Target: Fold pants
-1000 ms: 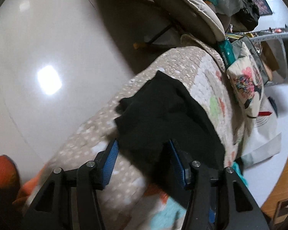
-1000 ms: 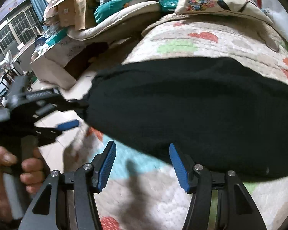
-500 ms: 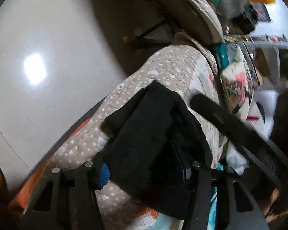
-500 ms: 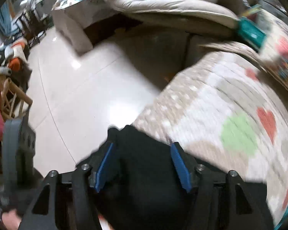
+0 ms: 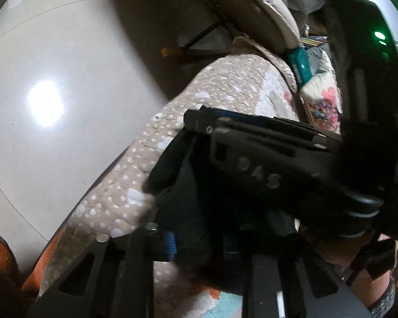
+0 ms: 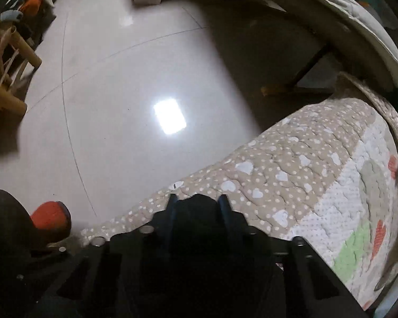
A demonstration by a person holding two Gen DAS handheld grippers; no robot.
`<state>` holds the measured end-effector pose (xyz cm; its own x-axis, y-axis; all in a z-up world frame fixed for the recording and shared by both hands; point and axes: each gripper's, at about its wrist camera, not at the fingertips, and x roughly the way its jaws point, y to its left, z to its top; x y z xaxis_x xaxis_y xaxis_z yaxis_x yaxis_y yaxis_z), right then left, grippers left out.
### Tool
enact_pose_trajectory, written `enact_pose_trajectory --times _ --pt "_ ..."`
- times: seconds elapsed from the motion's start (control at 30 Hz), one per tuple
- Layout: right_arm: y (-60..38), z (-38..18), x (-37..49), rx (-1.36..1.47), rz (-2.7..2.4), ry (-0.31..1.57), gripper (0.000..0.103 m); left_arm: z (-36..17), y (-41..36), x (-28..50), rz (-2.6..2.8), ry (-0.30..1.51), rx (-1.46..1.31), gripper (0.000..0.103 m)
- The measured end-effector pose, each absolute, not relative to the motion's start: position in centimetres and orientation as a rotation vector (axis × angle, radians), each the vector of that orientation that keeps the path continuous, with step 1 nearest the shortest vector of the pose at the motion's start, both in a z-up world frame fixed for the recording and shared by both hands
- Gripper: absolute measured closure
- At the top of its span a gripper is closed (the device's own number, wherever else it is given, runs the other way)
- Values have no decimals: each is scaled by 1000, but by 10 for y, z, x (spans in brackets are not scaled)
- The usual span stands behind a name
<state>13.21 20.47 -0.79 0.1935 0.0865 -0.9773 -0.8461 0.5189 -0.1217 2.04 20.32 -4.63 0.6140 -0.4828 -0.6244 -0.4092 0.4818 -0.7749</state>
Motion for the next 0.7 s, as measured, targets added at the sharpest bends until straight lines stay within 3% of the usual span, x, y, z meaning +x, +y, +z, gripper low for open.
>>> enact_pose_trajectory --times 0.4,0.7 --pt "147 71 113 -578 734 1059 80 10 171 8 -176 891 -1070 85" --pt "57 98 108 -382 666 1018 79 43 108 22 -236 932 -924 85"
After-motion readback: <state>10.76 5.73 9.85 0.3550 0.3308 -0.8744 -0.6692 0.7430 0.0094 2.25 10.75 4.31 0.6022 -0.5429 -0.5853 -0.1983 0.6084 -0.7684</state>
